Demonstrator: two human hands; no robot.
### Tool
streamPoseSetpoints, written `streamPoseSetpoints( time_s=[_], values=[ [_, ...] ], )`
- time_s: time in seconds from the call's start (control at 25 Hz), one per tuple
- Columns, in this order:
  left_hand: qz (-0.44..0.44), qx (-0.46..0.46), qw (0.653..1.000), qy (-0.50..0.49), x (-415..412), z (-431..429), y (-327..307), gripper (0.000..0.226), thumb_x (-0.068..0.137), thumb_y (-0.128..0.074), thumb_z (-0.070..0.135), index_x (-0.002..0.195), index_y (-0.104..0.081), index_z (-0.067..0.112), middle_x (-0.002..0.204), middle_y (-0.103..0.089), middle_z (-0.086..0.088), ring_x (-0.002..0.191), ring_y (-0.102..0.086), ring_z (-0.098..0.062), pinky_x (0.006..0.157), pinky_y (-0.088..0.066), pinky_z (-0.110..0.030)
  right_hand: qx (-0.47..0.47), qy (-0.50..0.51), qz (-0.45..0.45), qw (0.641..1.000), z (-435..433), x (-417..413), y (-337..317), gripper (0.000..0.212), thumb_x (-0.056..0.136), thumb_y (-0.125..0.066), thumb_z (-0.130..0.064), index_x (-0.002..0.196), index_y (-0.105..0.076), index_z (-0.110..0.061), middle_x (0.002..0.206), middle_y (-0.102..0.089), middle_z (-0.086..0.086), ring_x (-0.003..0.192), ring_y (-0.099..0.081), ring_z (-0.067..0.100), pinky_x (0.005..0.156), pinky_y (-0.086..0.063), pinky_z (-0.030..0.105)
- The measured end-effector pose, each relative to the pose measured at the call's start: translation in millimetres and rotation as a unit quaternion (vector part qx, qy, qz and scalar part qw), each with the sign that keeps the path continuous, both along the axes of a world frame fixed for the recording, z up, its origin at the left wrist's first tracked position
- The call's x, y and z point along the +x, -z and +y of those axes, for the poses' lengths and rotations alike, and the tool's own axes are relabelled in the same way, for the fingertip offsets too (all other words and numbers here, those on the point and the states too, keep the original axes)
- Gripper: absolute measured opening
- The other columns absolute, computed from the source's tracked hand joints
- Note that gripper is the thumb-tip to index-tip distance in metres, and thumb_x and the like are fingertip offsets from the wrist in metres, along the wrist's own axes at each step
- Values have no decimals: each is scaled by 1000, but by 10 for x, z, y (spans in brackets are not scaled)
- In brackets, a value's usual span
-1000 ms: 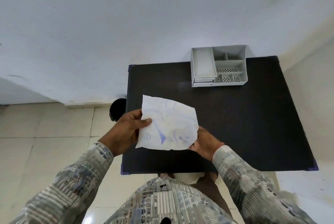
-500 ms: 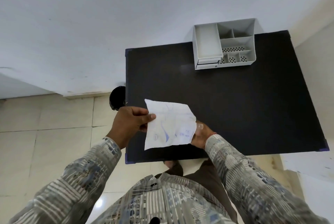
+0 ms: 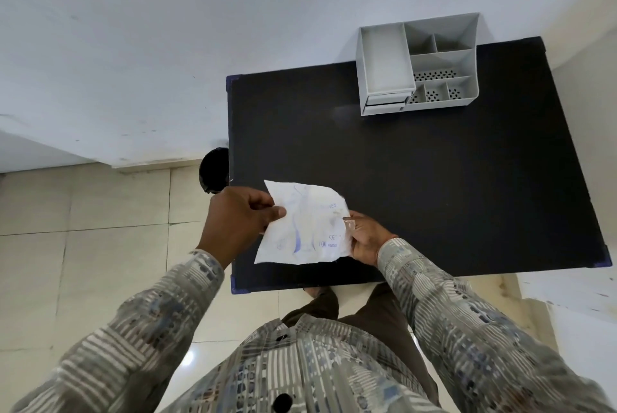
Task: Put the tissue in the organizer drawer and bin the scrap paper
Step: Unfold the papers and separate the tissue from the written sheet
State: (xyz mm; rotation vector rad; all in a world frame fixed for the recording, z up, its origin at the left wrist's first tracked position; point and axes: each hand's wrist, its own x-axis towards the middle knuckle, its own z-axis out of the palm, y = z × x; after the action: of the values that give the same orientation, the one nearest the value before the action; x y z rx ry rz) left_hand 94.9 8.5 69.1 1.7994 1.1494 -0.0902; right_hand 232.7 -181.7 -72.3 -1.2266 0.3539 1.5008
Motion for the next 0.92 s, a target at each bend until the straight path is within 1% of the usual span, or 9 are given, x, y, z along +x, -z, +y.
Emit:
streamPoseSetpoints(
  time_s=[0.2, 0.32, 0.4, 0.48, 0.56, 0.64, 0.68, 0.8, 0.92],
  values=[
    [-38, -72, 993, -90, -40, 71, 72, 9, 86, -86, 13, 82, -78, 11, 73, -82, 0, 71, -82, -18, 63, -67, -28, -23, 36, -12, 999, 39, -11, 81, 39, 97, -62, 2, 136, -63, 8, 137, -65, 31, 121, -65, 50, 84, -64, 55],
    [-8, -103, 984, -146, -162, 204, 232, 14, 93, -80, 18, 89, -75, 6, 90, -82, -11, 84, -81, -32, 69, -68, -41, -47, 58, -23, 997, 47, -4, 126, 42, 92, -69, 3, 133, -64, 8, 136, -66, 32, 122, -65, 51, 97, -57, 64],
    [32, -129, 984, -119, -243, 199, 330, 18, 89, -84, 18, 97, -72, 6, 100, -81, -16, 86, -81, -33, 71, -68, -50, -63, 55, -19, 996, 56, -10, 141, 45, 90, -73, 1, 134, -65, 6, 135, -67, 31, 124, -65, 51, 103, -51, 69],
    [37, -133, 986, -90, -270, 155, 403, 25, 84, -86, 6, 104, -71, 2, 103, -80, -20, 82, -81, -34, 63, -68, -45, -67, 45, -31, 996, 73, -12, 121, 43, 90, -74, 1, 132, -66, 5, 131, -70, 30, 122, -66, 51, 100, -53, 70],
    [-1, -173, 977, -123, -244, 115, 422, 25, 86, -82, 0, 109, -72, -1, 105, -81, -21, 76, -81, -30, 57, -63, -33, -93, 38, -53, 994, 82, -11, 100, 39, 90, -75, -1, 129, -69, 3, 126, -73, 26, 117, -70, 47, 93, -60, 62],
    [-9, -200, 971, -131, -190, 99, 410, 17, 87, -80, -2, 103, -74, 0, 103, -82, -19, 69, -78, -25, 54, -61, -30, -125, 43, -82, 988, 88, 8, 108, 27, 91, -75, -1, 118, -72, -3, 122, -76, 22, 110, -73, 42, 87, -62, 54],
    [-4, -199, 973, -118, -175, 98, 408, 12, 87, -80, -3, 96, -74, 1, 95, -81, -18, 63, -75, -23, 51, -59, -29, -134, 50, -87, 986, 84, 17, 118, 21, 92, -74, 0, 112, -72, -6, 121, -76, 21, 108, -73, 41, 88, -62, 55],
    [29, -142, 988, -54, -136, 105, 430, 24, 83, -84, -4, 75, -65, 9, 68, -70, -6, 56, -66, -22, 49, -59, -30, -135, 55, -68, 987, 56, 40, 130, 26, 93, -73, -2, 118, -72, -6, 125, -75, 22, 114, -72, 43, 97, -58, 63],
    [30, -98, 994, -31, -126, 95, 445, 22, 82, -85, -3, 80, -70, 12, 70, -71, -4, 55, -68, -19, 50, -62, -30, -149, 41, -85, 984, 14, 33, 130, 22, 93, -72, -3, 114, -72, -8, 122, -76, 21, 112, -73, 43, 96, -58, 61]
  ],
)
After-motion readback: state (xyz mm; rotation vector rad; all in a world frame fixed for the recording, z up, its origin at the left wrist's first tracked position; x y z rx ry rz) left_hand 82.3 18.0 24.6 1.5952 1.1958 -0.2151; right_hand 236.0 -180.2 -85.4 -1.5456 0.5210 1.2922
